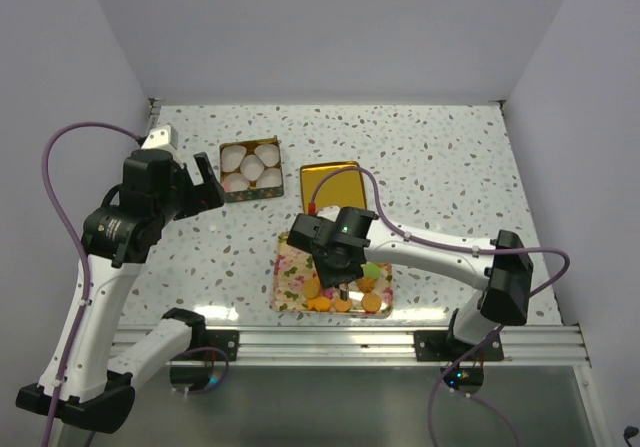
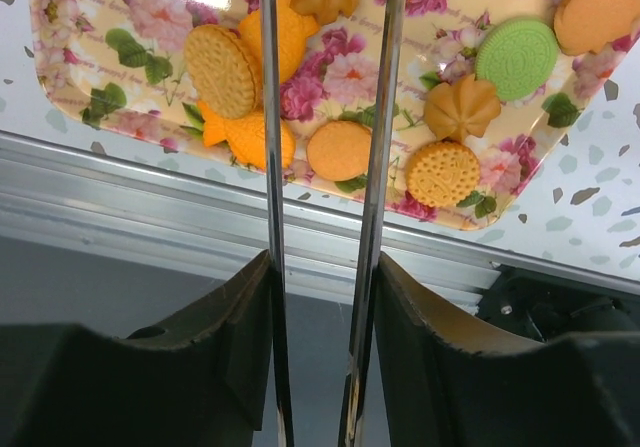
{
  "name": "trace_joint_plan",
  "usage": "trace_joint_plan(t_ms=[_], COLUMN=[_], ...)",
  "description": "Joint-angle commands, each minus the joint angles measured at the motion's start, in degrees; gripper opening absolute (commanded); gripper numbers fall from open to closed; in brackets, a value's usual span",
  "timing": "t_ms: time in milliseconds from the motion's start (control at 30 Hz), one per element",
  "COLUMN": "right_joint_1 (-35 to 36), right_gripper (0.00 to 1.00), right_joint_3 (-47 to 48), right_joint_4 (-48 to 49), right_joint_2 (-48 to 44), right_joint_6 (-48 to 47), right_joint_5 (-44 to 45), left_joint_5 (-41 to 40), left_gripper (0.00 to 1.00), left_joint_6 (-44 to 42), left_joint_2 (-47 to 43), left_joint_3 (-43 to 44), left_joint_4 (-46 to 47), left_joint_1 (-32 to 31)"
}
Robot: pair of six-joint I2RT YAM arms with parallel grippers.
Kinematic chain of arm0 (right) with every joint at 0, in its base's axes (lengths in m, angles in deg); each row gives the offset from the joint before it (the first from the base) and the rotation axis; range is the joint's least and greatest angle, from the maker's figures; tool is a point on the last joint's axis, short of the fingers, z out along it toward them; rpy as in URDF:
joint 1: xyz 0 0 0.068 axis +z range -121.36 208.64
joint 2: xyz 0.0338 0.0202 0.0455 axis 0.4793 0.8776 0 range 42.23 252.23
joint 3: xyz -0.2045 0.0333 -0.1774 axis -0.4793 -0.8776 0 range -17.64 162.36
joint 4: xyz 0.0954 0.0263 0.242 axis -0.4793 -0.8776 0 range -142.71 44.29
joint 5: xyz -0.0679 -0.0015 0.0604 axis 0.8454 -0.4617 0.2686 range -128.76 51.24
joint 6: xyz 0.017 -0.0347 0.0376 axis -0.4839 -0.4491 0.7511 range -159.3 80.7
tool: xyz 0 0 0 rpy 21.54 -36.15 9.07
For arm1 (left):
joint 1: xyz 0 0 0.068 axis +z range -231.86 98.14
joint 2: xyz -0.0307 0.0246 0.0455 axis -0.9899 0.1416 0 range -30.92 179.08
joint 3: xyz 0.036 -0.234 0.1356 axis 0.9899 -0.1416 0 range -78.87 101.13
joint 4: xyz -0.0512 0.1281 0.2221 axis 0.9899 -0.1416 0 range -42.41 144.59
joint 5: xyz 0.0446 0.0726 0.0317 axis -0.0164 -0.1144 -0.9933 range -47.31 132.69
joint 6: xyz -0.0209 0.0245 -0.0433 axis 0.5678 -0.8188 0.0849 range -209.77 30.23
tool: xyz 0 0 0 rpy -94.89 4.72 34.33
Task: Pack the cookies
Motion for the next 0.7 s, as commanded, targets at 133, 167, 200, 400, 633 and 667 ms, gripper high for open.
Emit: trace_joint_plan(t_ms=[133,167,200,400,633,667], right_joint_1=[0.29,0.29,0.20,0.20,-4.45,-5.07], right_gripper=[0.36,0.36,0.35,0.34,0.32,0.32], right_joint_3=[3.93,4.46,5.25,18.95,40.40,42.59], right_joint_4=[-0.33,-1.11,-1.73,-7.35,-11.67,-11.93], right_joint_2=[1.49,1.93,2.11,4.73,14.31,15.89], right_joint_6=[-0.53,-0.62,-0.70,-3.25,-9.75,-10.19], right_joint_5=[0.43,0.60,0.87,4.20,2.19,1.84], left_joint_5=[-2.13,-2.13,-2.13,-4.23,-5.73,-5.56], left_gripper=[1.00,1.00,1.00,1.00,1.00,1.00], left_joint_6=[-2.01,-2.01,-2.10,-1.23,-0.08,0.09], left_joint_2=[-0.96,-0.88,-0.79,-0.96,-0.26,-0.17], left_joint_3=[0.80,0.89,1.06,2.12,4.05,4.31], left_joint_4=[-0.17,-0.17,-0.26,-0.52,-1.49,-1.49], left_joint_1=[0.22,0.13,0.13,0.04,0.04,0.04])
